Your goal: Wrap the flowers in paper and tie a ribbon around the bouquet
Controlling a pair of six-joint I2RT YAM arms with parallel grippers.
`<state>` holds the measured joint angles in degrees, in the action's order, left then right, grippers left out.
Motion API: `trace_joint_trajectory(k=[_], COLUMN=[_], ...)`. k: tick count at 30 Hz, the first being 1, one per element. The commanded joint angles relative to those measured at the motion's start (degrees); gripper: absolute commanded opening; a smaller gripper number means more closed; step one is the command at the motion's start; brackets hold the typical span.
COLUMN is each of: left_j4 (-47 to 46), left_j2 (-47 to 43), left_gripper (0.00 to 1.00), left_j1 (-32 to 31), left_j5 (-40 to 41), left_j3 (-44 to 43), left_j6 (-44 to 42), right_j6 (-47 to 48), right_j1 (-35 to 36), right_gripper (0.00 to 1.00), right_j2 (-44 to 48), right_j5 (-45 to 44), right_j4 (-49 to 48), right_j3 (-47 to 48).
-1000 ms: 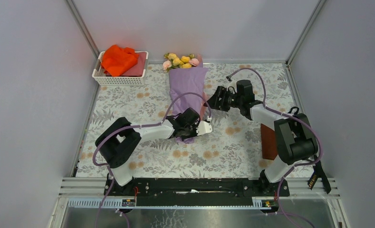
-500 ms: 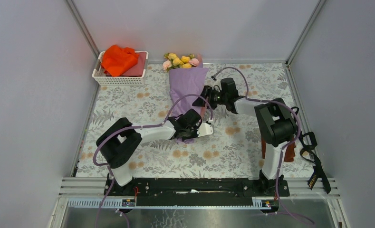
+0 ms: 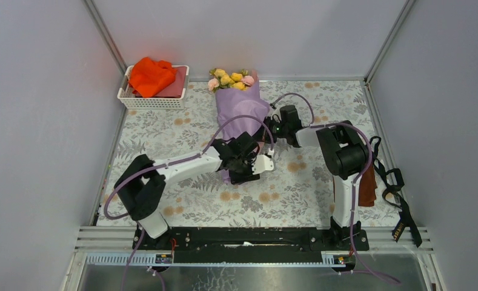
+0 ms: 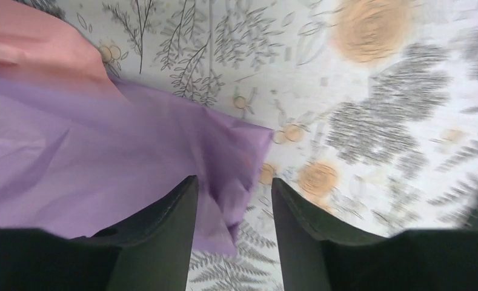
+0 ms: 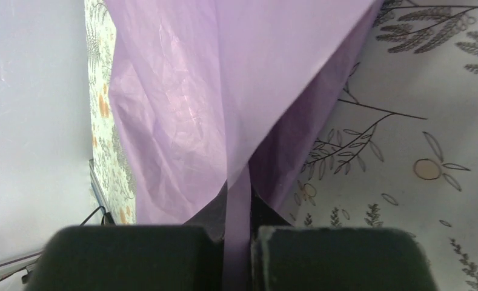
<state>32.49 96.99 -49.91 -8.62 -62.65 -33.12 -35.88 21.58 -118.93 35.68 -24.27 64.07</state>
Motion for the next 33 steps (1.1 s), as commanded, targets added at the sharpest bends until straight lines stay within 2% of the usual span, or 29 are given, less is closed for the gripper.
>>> trace_joint_trajectory(k=[1, 4, 6, 8, 10, 13, 15, 23, 26, 31, 33], left_j4=[17.44, 18.2, 12.24, 2.57, -4.06, -8.39, -13.21, -17.66, -17.17, -15.31, -14.89], left_j2=[-5.85, -9.13, -9.67, -7.97, -3.46, 2.85, 5.06, 5.0, 5.97, 7.12, 7.03], left_gripper=[0.55, 0.51, 0.39, 0.21, 0.14, 0.15, 0.2, 0.33, 0.36, 0.36, 0.37], left_j1=[-0.17, 3.16, 6.95, 8.79, 8.43, 7.85, 6.38, -2.57, -3.85, -3.84, -3.9], left_j5=[-13.64, -19.19, -19.05, -10.93, -1.19, 4.13, 6.71, 8.33, 10.0, 9.67, 8.96], left_j3=[-8.36, -11.63, -10.64, -8.16, -7.4, -7.97, -6.27, 4.24, 7.15, 9.13, 9.53], left_j6=[-1.7, -3.63, -1.37, 3.95, 6.04, 6.73, 6.04, 2.29, 1.46, 1.47, 1.35], right_j6=[0.92, 0.62, 0.16, -0.17, -0.53, -1.7, -2.17, -2.59, -1.49, 1.77, 2.03], right_j1=[-1.09, -1.25, -1.29, -1.28, -1.28, -1.28, -1.22, -1.28, -1.28, -2.34, -3.21], right_gripper=[0.0, 0.0, 0.0, 0.0, 0.0, 0.0, 0.0, 0.04, 0.15, 0.47, 0.55], right_j2=[-0.86, -1.29, -1.38, -1.44, -1.54, -1.72, -1.74, -0.34, 0.62, 1.82, 1.95], right_j5=[-0.26, 0.26, 0.39, 0.69, 0.96, 1.37, 1.57, 1.54, 0.4, -2.96, -4.58], right_j4=[-3.07, -3.27, -3.64, -3.83, -4.15, -5.21, -5.79, -6.4, -4.9, 2.1, 4.14], right_j3=[0.97, 1.29, 1.39, 1.45, 1.49, 1.25, 1.08, -1.03, -1.83, -0.36, 0.5])
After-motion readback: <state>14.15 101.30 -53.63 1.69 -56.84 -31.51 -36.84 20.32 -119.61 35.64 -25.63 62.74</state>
